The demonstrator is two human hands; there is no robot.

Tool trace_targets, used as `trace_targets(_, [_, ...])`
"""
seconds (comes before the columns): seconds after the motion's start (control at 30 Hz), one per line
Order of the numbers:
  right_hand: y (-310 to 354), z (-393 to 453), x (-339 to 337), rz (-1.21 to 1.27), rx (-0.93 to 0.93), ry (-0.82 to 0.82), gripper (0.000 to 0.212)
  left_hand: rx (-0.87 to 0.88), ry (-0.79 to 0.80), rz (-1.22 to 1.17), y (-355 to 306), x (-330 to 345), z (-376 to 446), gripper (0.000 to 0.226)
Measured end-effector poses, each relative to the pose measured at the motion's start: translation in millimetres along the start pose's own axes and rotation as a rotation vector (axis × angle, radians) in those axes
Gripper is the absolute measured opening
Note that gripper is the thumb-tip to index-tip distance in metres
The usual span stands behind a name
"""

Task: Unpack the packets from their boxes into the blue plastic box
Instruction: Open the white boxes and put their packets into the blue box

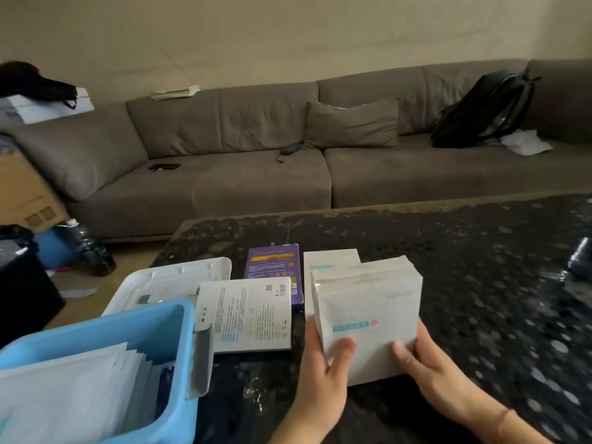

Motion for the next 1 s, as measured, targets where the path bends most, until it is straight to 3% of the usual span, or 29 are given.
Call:
trace_targets(0.1, [8.9, 6.7, 5.0, -0.018, 0.022, -0.064, 0.065, -0.059, -0.063, 0.036, -1.4, -2.3, 11.1, 0.054])
trace_targets(0.23, [22.9, 48.1, 13.9, 0.049, 0.072, -0.355, 0.057, -0.163, -0.225, 0.222, -19.2, -11.9, 54.5, 0.034])
trace_targets(0.3, [28.1, 78.7, 16.1, 0.001, 0.124, -0.431, 0.043, -0.178, -0.266, 0.315, -22.0, -18.3, 70.9, 0.041])
trace_targets(0.4, [22.8, 119.2, 10.8, -0.118, 0.227, -0.495, 0.040, -0.096, -0.315, 0.430, -15.1, -26.4, 69.0, 0.054])
trace_targets(0.5, [6.6, 141.6, 7.0, -0.249, 0.415, -0.491, 0.052, 0.083, -0.314, 0.785, -4.3, -36.4, 50.2, 0.051])
trace_targets(0.57, [-2.0, 149.9, 6.9, -0.293, 0.472, -0.482, 0.055, 0.025, -0.220, 1.050, 1.0, -46.7, 42.9, 0.061])
trace_targets(0.67, [-3.9, 150.4, 10.2, -0.260, 0.458, -0.497, 0.046, -0.188, -0.058, 1.228, 8.2, -57.6, 41.0, 0.090])
trace_targets(0.77, [5.4, 143.0, 14.1, -0.314, 0.415, -0.547, 0.051, -0.277, -0.041, 1.277, 18.6, -62.1, 42.7, 0.095])
trace_targets(0.83, [19.4, 127.4, 21.5, -0.400, 0.245, -0.647, 0.053, -0.280, -0.059, 1.261, 29.1, -60.9, 42.3, 0.091])
trace_targets(0.9, [37.6, 97.6, 39.2, -0.416, 0.006, -0.664, 0.033, -0.235, -0.107, 1.283, 33.4, -60.3, 38.9, 0.100])
trace_targets(0.97, [41.5, 66.6, 64.0, -0.464, -0.076, -0.513, 0.009, -0.134, -0.212, 1.323, 39.6, -59.5, 32.0, 0.113])
trace_targets(1.0, [39.0, 54.4, 76.2, -0.528, -0.068, -0.439, 0.016, -0.103, -0.237, 1.318, 40.4, -59.2, 27.7, 0.116])
Point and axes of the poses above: each hand's wrist, its own z-axis towards the middle knuckle, its own x-axis out of the palm, y = z × x, the point moved 1 cm from there along z, towards the middle knuckle, and after that the axes turned 9 degrees about z, right-handed, at the moved point
